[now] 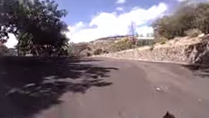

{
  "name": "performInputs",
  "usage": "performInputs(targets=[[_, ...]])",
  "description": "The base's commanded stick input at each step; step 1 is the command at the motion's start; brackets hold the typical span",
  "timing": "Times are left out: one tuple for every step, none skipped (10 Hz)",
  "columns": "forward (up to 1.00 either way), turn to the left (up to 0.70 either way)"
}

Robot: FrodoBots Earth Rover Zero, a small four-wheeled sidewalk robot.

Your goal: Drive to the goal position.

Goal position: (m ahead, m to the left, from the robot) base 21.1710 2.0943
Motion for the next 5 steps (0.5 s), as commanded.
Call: performInputs(targets=[[0.70,0.00],[0.70,0.00],[0.70,0.00],[0.70,0.00],[0.70,0.00]])
